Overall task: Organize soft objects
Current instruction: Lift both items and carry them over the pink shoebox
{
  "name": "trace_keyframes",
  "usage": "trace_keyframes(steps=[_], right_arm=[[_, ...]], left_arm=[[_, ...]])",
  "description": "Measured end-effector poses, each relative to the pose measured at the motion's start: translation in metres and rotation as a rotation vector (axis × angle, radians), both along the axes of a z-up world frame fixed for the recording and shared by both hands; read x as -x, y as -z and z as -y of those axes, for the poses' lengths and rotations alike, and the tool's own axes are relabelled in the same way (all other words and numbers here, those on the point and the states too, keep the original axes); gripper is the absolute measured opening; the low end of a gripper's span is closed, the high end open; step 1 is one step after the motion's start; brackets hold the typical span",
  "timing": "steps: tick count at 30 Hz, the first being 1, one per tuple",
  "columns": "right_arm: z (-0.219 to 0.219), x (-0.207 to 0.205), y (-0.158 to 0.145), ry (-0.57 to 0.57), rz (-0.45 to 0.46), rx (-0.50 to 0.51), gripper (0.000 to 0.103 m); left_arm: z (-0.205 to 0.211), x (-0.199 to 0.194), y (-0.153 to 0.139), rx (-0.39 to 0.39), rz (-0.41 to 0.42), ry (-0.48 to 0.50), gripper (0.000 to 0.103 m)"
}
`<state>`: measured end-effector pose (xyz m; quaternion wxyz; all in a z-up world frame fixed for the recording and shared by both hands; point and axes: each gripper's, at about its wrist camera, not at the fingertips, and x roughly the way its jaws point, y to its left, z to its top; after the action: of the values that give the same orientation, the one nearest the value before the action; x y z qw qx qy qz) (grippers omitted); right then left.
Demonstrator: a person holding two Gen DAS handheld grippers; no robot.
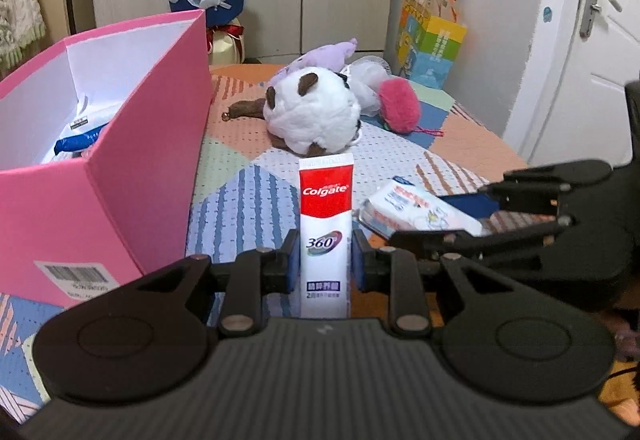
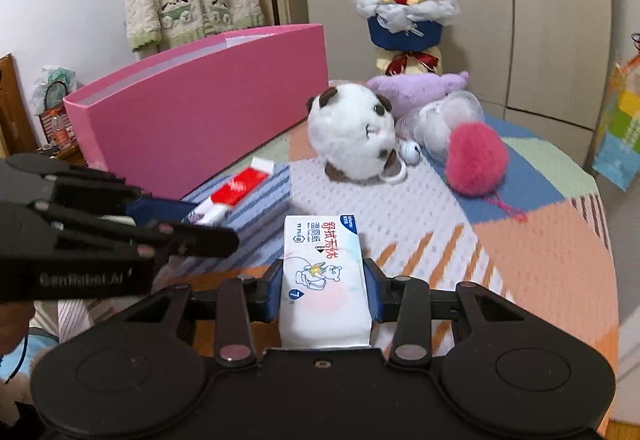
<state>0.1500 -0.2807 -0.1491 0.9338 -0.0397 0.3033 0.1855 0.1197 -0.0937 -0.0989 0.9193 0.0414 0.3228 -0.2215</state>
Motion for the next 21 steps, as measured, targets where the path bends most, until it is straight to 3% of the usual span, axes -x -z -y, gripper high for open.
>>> trace_keyframes(steps=[6,21], right_arm=[[-0.003,0.028,-0.006,0.049,-0.020,0.006,0.045],[-0.024,0.092,-0.035,-0.045,-0.078,-0.002,0.045]], left_arm=[[-0.010,0.012,-0.007,0.007,-0.036,0.045,0.025],[-0.056,0.039,-0.008,0.037,-0.226,0.116,0.025]])
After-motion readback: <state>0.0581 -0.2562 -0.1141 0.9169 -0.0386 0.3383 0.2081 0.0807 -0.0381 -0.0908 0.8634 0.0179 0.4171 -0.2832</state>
